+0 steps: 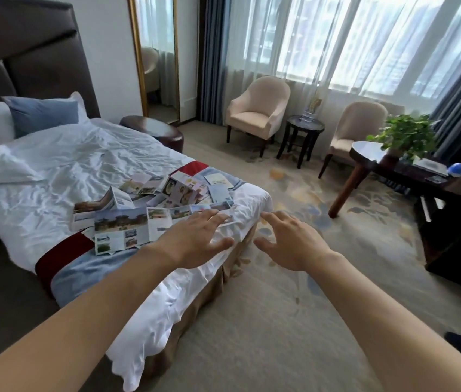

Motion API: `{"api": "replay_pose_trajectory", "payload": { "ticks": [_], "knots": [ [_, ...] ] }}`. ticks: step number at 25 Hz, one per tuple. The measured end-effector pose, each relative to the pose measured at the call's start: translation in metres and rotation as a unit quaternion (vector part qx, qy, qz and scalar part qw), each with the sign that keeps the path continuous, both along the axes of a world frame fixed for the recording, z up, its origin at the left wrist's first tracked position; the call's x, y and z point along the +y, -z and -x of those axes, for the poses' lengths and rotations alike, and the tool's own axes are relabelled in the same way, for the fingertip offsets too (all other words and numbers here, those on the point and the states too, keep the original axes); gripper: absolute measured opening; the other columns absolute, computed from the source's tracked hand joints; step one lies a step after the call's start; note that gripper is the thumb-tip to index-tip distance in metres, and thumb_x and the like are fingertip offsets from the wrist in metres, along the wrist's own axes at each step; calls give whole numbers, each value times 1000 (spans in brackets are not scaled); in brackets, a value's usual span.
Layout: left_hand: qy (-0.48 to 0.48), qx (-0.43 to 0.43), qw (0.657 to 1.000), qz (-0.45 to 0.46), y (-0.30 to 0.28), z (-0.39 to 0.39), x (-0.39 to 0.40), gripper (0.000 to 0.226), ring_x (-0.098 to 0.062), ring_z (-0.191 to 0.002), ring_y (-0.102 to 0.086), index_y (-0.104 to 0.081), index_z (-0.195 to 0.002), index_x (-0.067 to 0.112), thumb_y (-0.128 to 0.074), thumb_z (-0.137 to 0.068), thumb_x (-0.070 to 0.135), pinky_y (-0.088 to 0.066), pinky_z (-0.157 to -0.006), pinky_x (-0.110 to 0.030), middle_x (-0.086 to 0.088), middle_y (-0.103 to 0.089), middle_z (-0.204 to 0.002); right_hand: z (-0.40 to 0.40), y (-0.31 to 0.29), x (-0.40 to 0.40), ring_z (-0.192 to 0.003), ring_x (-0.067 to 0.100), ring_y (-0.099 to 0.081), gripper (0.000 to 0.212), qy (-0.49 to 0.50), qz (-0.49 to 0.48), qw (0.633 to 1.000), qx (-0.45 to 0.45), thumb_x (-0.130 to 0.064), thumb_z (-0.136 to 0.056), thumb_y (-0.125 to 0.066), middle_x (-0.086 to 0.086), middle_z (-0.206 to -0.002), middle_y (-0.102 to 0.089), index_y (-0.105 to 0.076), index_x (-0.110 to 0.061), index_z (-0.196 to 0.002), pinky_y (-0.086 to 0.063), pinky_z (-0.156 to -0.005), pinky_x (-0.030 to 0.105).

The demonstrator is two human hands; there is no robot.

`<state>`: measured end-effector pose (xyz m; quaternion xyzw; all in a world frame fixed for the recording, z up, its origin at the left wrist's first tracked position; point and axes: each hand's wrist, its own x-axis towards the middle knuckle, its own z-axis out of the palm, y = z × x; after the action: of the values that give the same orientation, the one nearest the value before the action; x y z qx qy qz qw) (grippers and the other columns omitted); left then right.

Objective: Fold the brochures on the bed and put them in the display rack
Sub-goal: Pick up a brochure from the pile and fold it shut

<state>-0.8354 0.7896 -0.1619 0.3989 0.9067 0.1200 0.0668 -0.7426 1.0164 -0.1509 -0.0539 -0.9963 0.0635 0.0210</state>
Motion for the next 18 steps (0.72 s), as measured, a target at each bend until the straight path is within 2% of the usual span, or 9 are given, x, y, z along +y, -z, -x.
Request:
{"api": "replay_pose_trajectory", "payload": {
  "ticks": [7, 10, 18],
  "knots": [
    [-110, -18, 994, 11, 20, 132, 51, 75, -15, -148, -21, -20, -156, 30, -31, -93, 70, -26, -114, -42, 6, -19, -163, 172, 23, 59, -134, 24, -47, 72, -112, 14, 994, -2, -68, -90, -47, -1, -152, -45, -32, -33, -151, -44, -100, 42],
    [-155, -39, 987, 27, 31, 174, 62, 77, -17, -147, -24, -22, -155, 31, -32, -91, 72, -32, -113, -45, 5, -22, -162, 238, 36, 70, -130, 23, -50, 71, -165, 10, 986, -8, -68, -91, -46, -2, -148, -48, -33, -32, -151, -46, -96, 41],
    [-263, -88, 960, 27, 76, 296, 44, 75, -18, -149, -18, -18, -157, 26, -34, -96, 66, -28, -117, -48, 4, -18, -164, 412, 83, 51, -133, 24, -46, 65, -268, 6, 962, -46, -62, -93, -49, -3, -154, -41, -35, -33, -149, -46, -96, 41]
  ]
}}
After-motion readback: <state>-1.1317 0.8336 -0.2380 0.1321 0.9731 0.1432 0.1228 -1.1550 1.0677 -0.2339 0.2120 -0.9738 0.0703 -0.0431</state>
